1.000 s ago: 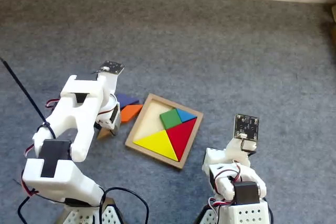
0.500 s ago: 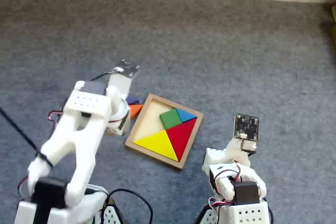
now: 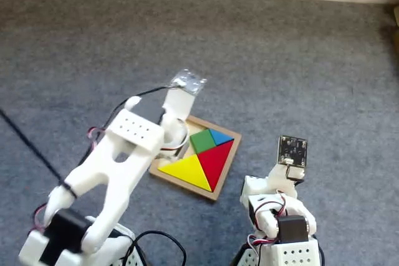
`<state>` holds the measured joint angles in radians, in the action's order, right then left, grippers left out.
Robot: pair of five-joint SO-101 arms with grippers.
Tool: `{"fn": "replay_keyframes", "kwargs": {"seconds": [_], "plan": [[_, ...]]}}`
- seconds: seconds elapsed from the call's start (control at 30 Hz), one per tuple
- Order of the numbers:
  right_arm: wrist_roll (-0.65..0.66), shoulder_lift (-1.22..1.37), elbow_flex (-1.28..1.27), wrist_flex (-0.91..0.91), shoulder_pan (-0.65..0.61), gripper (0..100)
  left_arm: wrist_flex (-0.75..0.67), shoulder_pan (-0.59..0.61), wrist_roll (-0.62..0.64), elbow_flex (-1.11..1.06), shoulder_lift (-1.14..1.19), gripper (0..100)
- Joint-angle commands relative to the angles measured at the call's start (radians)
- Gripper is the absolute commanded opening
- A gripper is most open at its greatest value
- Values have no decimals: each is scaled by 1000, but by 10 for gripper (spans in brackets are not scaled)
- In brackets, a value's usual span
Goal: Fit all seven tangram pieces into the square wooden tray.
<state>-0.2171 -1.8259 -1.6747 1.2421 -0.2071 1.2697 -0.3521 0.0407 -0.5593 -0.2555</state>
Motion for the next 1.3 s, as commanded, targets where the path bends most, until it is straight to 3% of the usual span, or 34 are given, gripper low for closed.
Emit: {"fn": "replay_keyframes", "kwargs": {"seconds": [0.0, 0.23, 0.47, 0.77, 1.0, 1.27], "plan": [[-9, -19, -153, 8, -7, 6, -15, -41, 29, 154, 142, 88], [-9, -19, -153, 8, -7, 6, -15, -76, 48, 263, 308, 100], [-9, -19, -153, 8, -8, 6, -14, -67, 126, 294, 352, 239], [-9, -19, -153, 8, -10, 6, -8, -62, 126, 295, 325, 238], [-9, -21, -153, 8, -10, 6, 18, 47, 120, 220, 136, 238], [-9, -21, -153, 8, -10, 6, -152, 113, 26, 62, 183, 238]]}}
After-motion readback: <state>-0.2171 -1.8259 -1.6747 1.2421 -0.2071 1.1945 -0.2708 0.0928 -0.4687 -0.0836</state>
